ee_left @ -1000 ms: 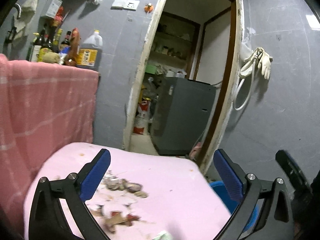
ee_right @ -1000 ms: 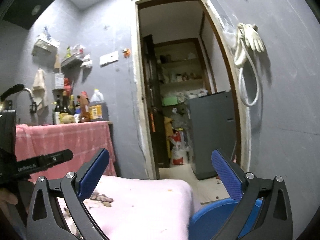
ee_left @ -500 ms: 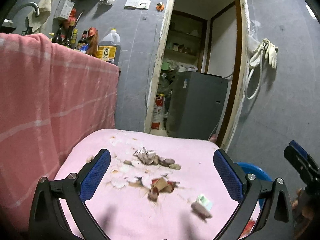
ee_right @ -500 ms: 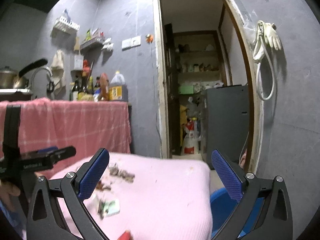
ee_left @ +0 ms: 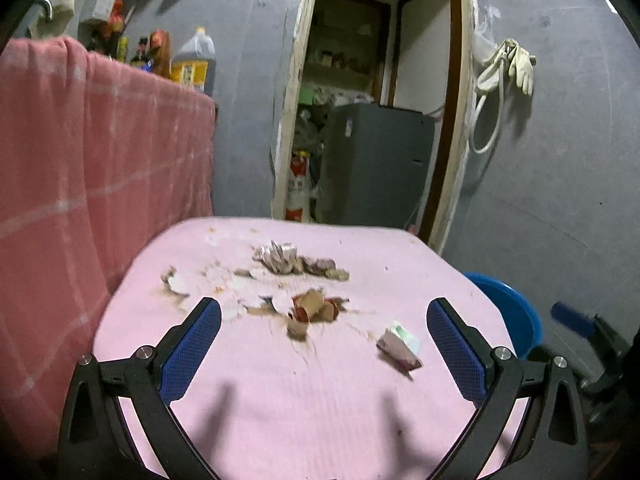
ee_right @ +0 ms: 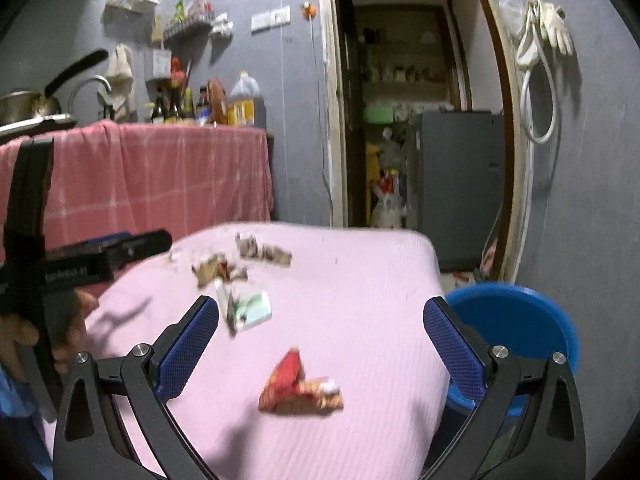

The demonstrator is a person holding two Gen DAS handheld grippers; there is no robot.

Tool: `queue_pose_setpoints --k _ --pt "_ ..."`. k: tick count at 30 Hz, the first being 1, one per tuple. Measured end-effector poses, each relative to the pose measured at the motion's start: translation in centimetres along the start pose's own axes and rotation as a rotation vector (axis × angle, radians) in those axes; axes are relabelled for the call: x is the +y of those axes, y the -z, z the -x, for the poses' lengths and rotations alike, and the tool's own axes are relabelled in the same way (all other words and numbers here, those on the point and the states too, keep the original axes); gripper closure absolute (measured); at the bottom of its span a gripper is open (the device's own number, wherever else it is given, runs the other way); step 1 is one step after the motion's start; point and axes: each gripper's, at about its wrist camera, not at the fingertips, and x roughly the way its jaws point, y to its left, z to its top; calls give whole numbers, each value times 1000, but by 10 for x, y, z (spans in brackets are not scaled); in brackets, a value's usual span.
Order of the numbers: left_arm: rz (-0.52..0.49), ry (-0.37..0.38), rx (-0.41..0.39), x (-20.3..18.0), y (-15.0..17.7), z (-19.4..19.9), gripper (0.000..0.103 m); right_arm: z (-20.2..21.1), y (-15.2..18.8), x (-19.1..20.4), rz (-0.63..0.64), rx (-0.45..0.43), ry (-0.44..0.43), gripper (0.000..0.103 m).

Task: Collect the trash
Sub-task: 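Grasp the red wrapper with the right tool while the left tool grasps white-green paper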

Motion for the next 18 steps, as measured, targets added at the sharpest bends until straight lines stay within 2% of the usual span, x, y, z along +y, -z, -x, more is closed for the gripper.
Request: queue_pose_setpoints --k 10,12,14,17,18 --pt "-1 72 190 -5 6 -29 3 -22 26 -9 -47 198 14 0" --pt "2 89 219 -7 8 -33 3 -26 29 -10 -50 224 3 3" --pt "9 108 240 -8 9 -37 5 -30 33 -10 -48 250 -14 10" --pt "21 136 264 -10 9 -40 15 -35 35 -9 -43 271 -33 17" --pt "26 144 275 -10 9 -43 21 -37 36 -9 -39 279 -38 18"
